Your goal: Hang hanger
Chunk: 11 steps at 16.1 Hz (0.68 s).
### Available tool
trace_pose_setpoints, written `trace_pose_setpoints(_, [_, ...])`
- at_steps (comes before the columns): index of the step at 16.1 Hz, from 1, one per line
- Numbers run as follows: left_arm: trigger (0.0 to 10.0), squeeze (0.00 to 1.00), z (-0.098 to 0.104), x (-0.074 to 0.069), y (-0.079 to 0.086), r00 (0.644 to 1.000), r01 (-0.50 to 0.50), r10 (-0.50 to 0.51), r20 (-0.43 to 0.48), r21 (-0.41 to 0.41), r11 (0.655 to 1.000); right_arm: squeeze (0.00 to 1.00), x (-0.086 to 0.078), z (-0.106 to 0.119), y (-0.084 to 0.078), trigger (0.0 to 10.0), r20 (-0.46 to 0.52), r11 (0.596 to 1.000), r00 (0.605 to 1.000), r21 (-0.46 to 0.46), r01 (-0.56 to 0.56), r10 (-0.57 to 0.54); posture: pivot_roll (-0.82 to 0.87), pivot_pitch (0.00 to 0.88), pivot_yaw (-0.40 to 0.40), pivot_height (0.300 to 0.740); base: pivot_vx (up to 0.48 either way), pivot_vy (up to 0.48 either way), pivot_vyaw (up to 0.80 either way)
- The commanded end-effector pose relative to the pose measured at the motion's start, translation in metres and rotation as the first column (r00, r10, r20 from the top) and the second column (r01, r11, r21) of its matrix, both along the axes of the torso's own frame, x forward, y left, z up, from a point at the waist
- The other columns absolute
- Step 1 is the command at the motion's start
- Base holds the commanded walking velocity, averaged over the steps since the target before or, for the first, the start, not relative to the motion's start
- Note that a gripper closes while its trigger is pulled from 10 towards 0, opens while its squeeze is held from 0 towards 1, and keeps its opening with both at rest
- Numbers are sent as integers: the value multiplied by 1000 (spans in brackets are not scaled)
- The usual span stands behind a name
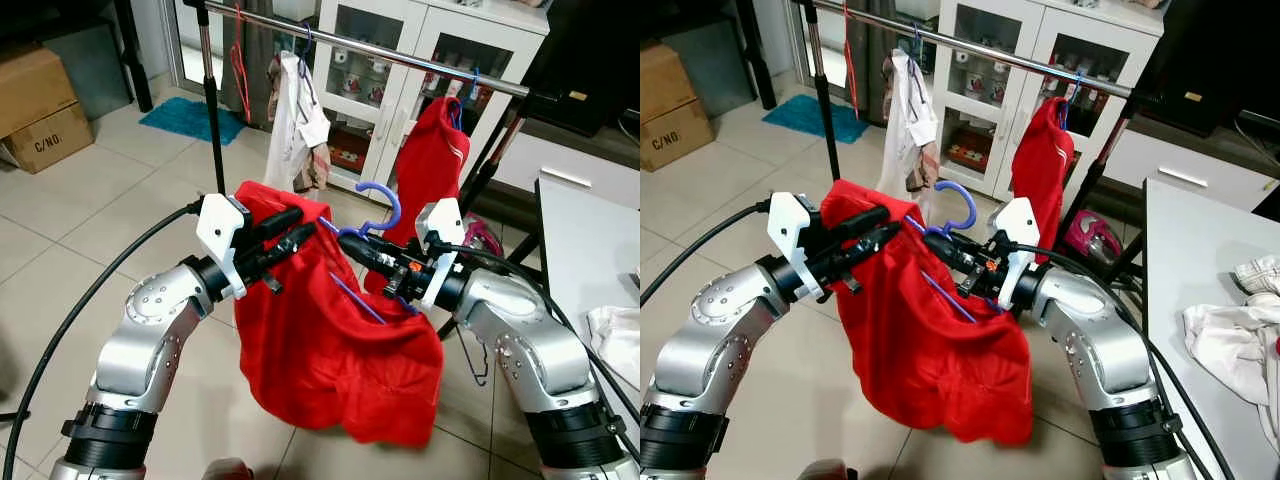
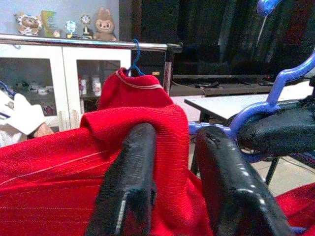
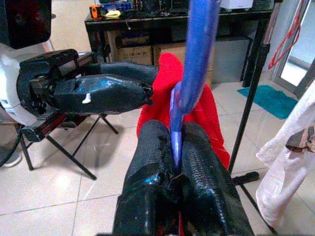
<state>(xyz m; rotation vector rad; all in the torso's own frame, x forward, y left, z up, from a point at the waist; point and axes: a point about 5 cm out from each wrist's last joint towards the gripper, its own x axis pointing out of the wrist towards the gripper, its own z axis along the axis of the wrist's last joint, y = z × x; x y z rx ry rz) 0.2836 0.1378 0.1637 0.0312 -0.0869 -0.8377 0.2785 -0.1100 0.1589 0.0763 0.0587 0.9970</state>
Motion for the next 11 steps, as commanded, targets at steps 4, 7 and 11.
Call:
trace_pose_setpoints(4, [10000,1000,-1,3,-5,1000,-24,24,1,74,997,0,19,-1,1,10000,11,988,994,-108,113,-112,76,0,-110,740,0,0,0])
trace_pose_setpoints(7, [10000,1000,-1,15,6,985,-172,169,31,117,978,0,26,-1,2,10000,18,980,986,-105,167,-166,76,0,-112,740,0,0,0])
trace_pose_setpoints(11, [10000,1000,4,28,18,931,-363,353,96,116,925,0,29,2,17,10000,18,984,987,-75,160,-159,74,0,-122,740,0,0,0])
